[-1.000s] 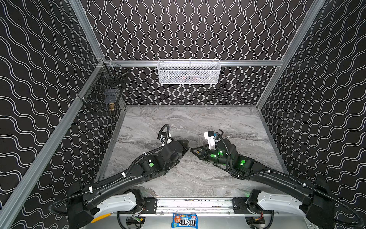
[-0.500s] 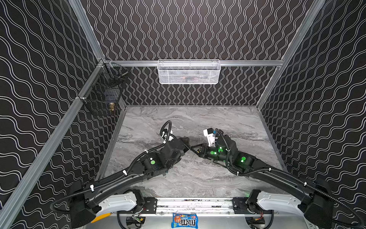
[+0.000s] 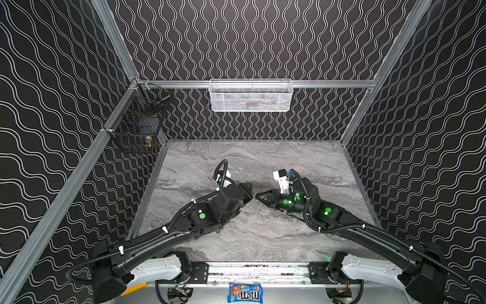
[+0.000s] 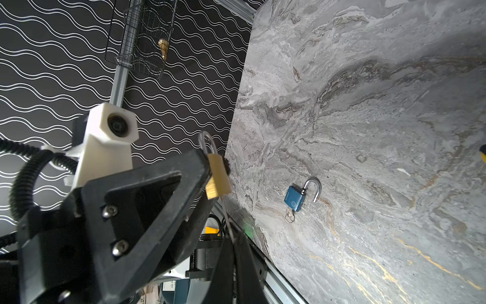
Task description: Unlock with the key
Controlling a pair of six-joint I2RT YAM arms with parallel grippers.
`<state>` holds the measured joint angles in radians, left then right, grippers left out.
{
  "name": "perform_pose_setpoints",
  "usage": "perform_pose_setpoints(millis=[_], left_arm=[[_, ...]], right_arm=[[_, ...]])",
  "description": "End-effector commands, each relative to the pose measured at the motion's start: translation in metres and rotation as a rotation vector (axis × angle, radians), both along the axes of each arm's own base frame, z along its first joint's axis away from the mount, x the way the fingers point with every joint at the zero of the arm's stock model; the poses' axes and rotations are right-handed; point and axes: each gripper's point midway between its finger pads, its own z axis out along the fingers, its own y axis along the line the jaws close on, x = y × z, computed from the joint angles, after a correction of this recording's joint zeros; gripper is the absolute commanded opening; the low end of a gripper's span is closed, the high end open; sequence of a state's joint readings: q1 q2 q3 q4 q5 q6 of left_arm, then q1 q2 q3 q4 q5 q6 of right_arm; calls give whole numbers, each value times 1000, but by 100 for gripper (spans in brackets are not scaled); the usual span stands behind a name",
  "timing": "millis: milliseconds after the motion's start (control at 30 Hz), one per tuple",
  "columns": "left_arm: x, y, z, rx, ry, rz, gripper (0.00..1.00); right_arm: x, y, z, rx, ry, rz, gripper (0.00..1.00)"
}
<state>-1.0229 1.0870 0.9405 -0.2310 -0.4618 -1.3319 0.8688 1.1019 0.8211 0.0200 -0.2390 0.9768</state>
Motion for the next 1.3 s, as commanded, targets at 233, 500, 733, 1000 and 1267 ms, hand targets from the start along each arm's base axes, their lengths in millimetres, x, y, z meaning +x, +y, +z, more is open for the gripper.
perform_pose_setpoints(millis=[233, 500, 733, 1000, 1267], left_arm=[[0, 4, 1, -26, -3, 20, 0], [2, 3, 10, -53, -16, 28, 0], [2, -1, 11, -81, -13, 21, 0], [1, -3, 10, -81, -10, 13, 0], [2, -2, 6, -66, -4, 16, 0]], right_arm=[[-5, 15, 16, 114, 24, 56, 0], [-5, 5, -2, 73, 33, 19, 0], [-3, -2, -5, 51, 15, -9, 0], [1, 1, -1, 56, -2, -12, 0], [1, 2, 7, 72, -22, -9, 0]])
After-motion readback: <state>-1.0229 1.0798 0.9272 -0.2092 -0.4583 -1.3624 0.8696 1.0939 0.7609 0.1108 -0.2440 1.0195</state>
